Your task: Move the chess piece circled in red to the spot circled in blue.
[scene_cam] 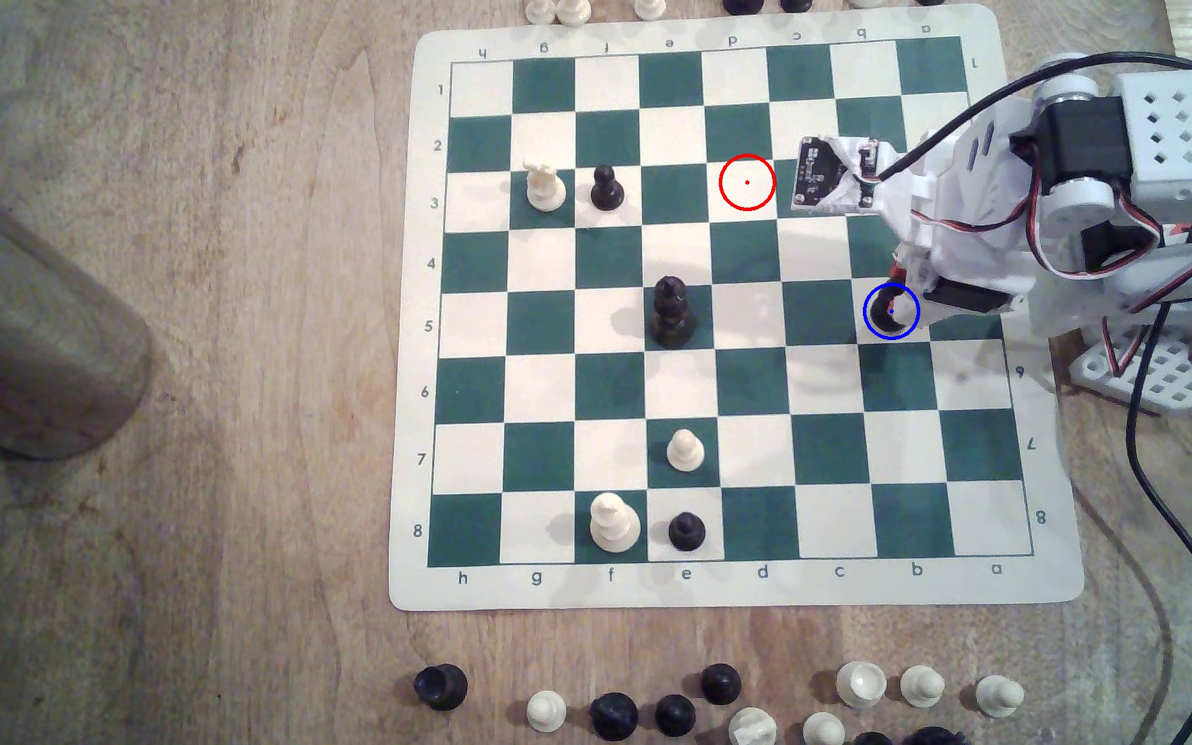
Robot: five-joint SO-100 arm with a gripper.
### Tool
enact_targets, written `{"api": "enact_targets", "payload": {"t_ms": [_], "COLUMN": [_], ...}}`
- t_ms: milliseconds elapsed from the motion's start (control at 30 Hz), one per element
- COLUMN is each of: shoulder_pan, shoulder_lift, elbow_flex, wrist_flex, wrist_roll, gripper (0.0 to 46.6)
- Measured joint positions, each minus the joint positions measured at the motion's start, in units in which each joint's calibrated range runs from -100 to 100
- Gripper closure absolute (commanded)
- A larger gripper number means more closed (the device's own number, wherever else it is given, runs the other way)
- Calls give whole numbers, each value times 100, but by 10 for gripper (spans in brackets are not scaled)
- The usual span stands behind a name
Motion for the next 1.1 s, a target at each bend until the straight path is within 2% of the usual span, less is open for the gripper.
{"api": "enact_targets", "payload": {"t_ms": [67, 100, 133, 300, 800, 1100], "shoulder_pan": [0, 0, 0, 52, 37, -243], "shoulder_lift": [0, 0, 0, -168, 17, -335], "elbow_flex": [0, 0, 0, 63, -45, -1780], "wrist_flex": [0, 0, 0, 0, 606, 2375], "wrist_roll": [24, 29, 29, 29, 29, -44], "gripper": [423, 389, 321, 257, 234, 234]}}
